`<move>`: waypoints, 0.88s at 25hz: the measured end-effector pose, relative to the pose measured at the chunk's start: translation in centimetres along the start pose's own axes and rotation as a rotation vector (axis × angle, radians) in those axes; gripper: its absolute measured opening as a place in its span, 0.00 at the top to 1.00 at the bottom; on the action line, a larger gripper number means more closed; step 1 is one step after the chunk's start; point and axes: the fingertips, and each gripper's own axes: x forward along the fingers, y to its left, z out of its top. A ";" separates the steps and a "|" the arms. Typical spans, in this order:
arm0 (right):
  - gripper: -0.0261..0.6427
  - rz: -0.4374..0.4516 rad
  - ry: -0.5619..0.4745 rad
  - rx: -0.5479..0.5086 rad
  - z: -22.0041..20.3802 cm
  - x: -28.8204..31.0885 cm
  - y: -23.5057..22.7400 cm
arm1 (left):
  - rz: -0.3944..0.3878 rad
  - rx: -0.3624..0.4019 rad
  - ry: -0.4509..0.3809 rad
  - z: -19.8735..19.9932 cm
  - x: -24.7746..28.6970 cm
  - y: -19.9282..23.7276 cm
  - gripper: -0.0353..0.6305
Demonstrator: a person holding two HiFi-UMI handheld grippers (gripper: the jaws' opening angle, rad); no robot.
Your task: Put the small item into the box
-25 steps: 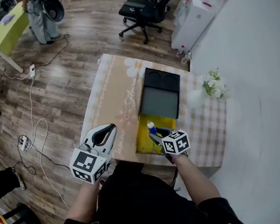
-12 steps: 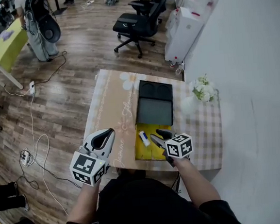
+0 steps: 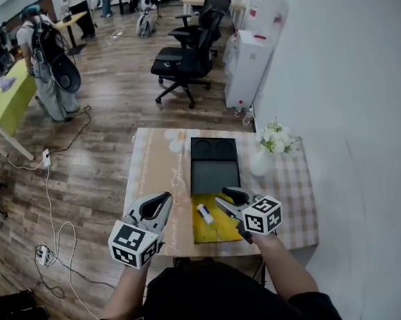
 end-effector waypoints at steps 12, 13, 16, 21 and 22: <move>0.70 0.056 -0.211 -0.207 9.1 -5.1 4.9 | -0.064 0.057 -0.078 5.3 1.1 -1.6 0.91; 0.70 0.057 -0.222 -0.223 9.7 -5.5 5.1 | -0.068 0.065 -0.083 5.7 1.2 -1.7 0.91; 0.71 0.052 -0.263 -0.256 11.3 -6.8 5.7 | -0.074 0.087 -0.097 7.0 1.4 -2.0 0.91; 0.80 0.031 -0.390 -0.312 14.7 -9.5 6.9 | -0.081 0.108 -0.119 9.2 1.6 -2.6 0.91; 0.82 0.029 -0.414 -0.326 15.4 -10.1 7.3 | -0.085 0.110 -0.124 9.5 1.6 -2.8 0.91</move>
